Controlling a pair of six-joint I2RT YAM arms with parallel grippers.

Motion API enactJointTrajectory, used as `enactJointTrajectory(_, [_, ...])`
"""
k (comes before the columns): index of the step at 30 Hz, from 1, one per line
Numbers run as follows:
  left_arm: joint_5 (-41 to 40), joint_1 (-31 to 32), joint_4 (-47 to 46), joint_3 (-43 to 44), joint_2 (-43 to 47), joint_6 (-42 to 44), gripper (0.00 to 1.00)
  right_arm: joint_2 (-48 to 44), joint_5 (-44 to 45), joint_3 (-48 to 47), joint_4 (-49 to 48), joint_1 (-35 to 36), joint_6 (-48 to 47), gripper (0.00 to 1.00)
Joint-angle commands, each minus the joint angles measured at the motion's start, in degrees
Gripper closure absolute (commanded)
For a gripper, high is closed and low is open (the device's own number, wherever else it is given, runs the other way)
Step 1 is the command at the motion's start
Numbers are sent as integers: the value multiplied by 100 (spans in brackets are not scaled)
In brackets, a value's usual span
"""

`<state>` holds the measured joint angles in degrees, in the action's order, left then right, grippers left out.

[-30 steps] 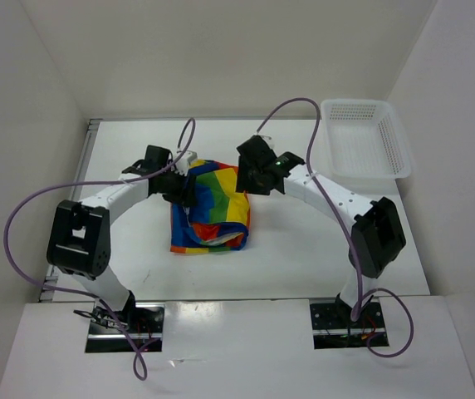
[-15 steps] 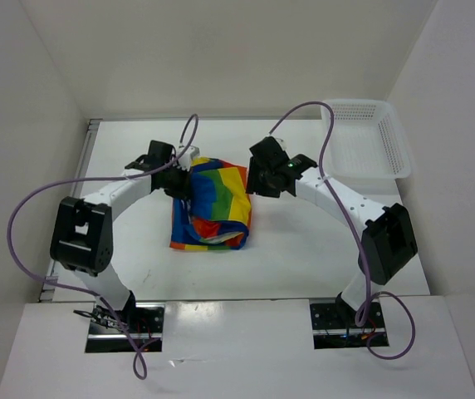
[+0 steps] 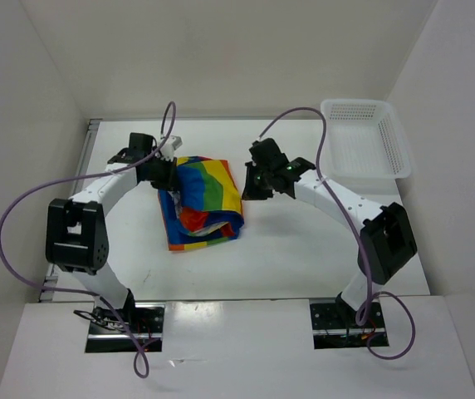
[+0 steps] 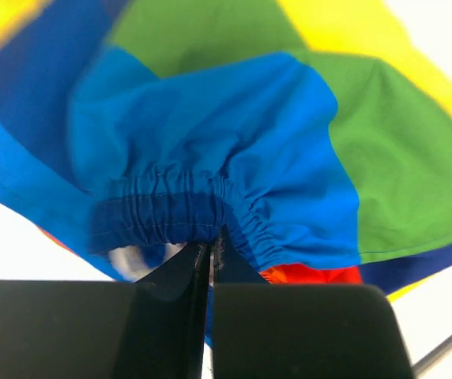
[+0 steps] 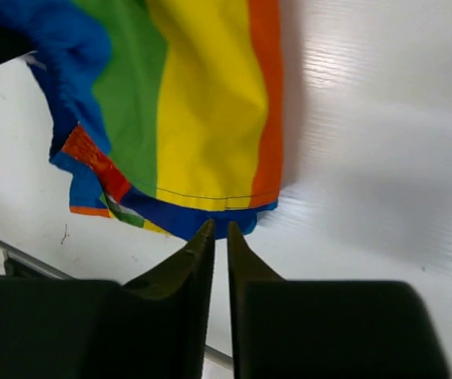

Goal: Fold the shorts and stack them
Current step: Fold the shorts

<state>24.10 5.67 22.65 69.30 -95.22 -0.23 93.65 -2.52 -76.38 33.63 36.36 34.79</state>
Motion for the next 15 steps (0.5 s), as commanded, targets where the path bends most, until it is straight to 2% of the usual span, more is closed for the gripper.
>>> enactJointTrajectory(1, [280,-57,124,172,-199,23,100,319,-416,-114,-523,248,-165,87])
enactJointTrajectory(3, [218,-189,195,67,-129,23,100,505,-547,-166,-681,249,-113,91])
enactJointTrajectory(6, [218,-470,195,-241,143,23,93,891,-547,-394,-682,249,-112,92])
enactJointTrajectory(8, [297,-584,143,-294,205,23,77,1154,-731,-597,-743,249,-112,92])
enactJointTrajectory(9, [358,-654,143,-294,206,23,57,1252,-889,-719,-744,249,-191,92])
enactJointTrajectory(12, [412,-655,143,-294,83,23,50,1700,-952,-957,-517,415,-358,94])
enactJointTrajectory(13, [412,-655,73,-294,83,23,41,1814,-899,-1097,-437,485,-358,94])
enactJointTrajectory(15, [464,-655,20,-294,83,23,36,2087,-838,-1159,-314,731,-533,95])
